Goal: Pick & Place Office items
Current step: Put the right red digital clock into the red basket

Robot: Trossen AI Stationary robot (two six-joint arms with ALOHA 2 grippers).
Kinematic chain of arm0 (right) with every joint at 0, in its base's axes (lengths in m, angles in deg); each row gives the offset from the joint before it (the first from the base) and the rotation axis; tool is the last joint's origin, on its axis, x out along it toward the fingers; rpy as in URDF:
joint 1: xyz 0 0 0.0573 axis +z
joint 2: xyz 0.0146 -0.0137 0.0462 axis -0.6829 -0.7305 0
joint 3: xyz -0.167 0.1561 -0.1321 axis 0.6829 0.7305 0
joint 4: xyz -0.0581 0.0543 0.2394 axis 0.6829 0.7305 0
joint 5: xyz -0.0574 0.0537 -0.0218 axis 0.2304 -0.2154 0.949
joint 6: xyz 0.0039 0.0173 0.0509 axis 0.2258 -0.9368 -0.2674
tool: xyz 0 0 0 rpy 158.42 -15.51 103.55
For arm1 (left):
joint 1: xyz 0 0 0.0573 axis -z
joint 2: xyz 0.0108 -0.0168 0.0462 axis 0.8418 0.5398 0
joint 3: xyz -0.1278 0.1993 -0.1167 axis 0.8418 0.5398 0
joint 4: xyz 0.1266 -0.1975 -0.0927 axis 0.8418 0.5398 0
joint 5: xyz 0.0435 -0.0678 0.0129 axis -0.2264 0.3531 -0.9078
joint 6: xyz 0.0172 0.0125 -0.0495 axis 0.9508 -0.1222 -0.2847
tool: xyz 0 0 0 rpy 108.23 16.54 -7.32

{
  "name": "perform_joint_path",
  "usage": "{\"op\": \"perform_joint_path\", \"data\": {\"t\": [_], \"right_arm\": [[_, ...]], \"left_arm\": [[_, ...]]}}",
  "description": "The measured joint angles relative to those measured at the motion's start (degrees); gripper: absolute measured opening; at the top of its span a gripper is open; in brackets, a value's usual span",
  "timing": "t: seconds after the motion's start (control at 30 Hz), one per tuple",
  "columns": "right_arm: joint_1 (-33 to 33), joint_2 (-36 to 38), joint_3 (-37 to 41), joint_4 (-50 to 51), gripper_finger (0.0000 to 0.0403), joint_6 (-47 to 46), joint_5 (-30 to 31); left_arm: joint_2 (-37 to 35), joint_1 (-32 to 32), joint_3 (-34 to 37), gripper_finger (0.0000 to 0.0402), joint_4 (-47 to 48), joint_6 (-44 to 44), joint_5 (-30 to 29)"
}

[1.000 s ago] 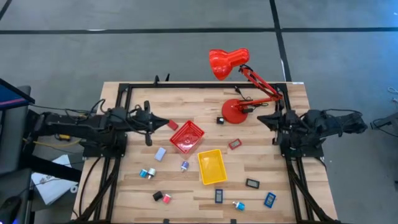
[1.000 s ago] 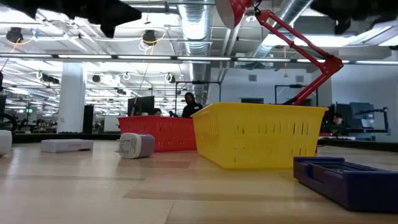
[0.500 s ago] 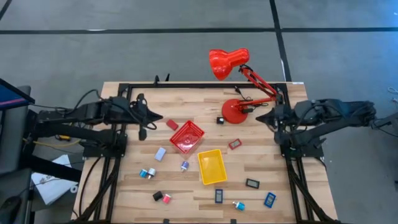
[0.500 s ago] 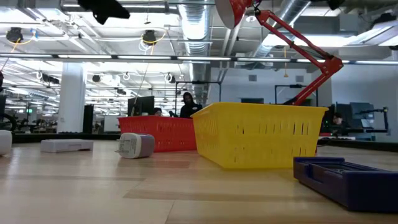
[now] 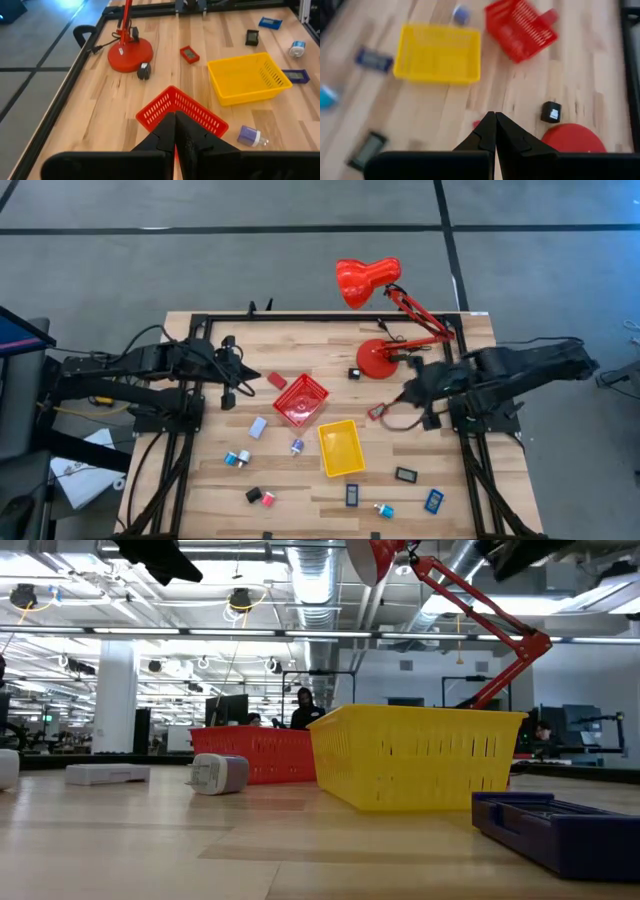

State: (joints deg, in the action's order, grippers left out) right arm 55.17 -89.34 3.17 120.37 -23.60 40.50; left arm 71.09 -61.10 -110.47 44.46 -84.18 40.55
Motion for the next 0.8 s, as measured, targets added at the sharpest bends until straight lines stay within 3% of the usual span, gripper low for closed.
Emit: {"op": "perform_joint_path", "data": {"t": [0.13, 0.37, 0.6, 0.8], "right_arm": [[-2.7, -6.4, 0.0, 0.5, 0.0, 9.2, -3.3], [-16.2, -12.2, 0.0, 4.0, 0.0, 19.5, -20.3], [-27.9, -16.2, 0.0, 4.3, 0.0, 30.7, -21.0], [-25.8, -22.2, 0.0, 3.8, 0.0, 30.8, -19.9]], "left_arm": [[0.1, 0.0, 0.0, 0.0002, -0.4, -0.1, 0.1], [0.1, 0.0, 0.0, 0.0002, -0.7, -0.2, 0.8], [0.1, 0.0, 0.0, 0.0002, -1.6, -0.2, 0.8], [0.2, 0.0, 0.0, 0.0002, -2.0, -1.6, 0.7]]}}
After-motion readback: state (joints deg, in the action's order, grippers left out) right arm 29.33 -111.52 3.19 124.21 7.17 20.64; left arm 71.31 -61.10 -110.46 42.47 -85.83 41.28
